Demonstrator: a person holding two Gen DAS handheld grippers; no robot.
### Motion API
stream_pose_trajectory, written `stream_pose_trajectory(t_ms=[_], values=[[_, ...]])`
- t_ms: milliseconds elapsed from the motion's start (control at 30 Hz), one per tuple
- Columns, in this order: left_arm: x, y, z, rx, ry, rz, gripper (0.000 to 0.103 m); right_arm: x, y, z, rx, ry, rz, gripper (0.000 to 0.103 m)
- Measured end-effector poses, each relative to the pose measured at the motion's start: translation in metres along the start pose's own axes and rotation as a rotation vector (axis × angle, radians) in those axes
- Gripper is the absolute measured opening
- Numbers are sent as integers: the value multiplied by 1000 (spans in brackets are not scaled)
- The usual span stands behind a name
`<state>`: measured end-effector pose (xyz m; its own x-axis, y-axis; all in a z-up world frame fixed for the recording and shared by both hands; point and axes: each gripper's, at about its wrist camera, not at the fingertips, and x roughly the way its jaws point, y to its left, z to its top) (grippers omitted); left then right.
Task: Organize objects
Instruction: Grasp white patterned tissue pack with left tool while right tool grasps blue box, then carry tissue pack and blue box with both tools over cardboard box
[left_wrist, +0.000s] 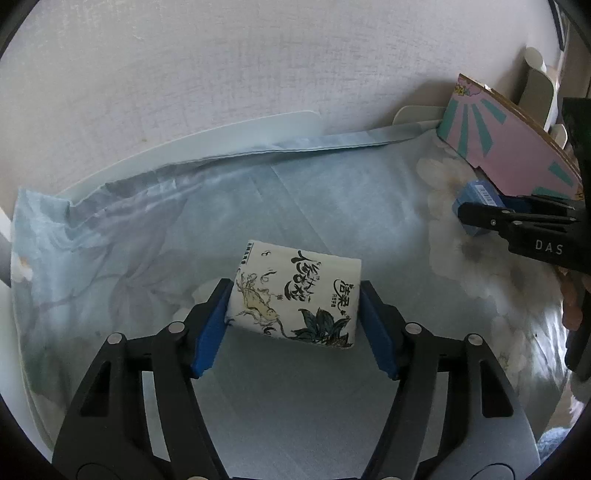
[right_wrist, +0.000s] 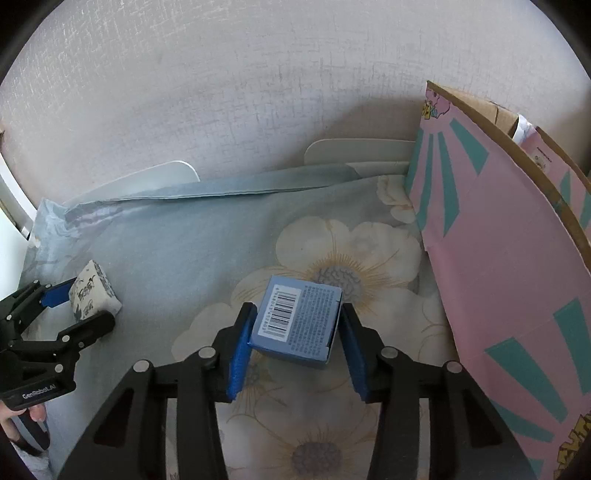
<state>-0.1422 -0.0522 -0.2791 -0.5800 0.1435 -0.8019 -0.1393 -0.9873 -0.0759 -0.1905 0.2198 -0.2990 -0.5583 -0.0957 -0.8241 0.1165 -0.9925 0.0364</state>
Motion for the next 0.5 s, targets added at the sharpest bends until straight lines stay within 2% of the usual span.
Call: stream_pose_trajectory(t_ms=[267,500], values=[[1,1,4,-8,12,-5,63,3,3,3,5,-2,8,40],[-11,-2,12,-7,0,-10,63,-3,3,8,-12,-7,28,35]])
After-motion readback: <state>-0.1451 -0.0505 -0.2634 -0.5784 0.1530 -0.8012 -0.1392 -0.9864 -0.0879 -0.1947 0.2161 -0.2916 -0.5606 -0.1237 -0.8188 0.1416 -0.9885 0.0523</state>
